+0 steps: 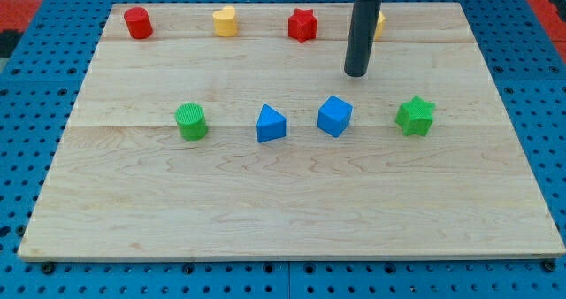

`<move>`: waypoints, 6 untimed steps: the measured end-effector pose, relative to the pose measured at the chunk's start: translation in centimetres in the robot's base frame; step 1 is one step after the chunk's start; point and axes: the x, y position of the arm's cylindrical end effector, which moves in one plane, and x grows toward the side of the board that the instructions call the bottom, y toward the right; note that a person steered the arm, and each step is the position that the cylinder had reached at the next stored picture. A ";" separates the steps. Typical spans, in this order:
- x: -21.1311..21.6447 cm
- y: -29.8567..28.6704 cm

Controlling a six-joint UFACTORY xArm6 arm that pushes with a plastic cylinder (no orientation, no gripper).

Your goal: Push the green star into the cube

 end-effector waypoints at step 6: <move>8.6 11.4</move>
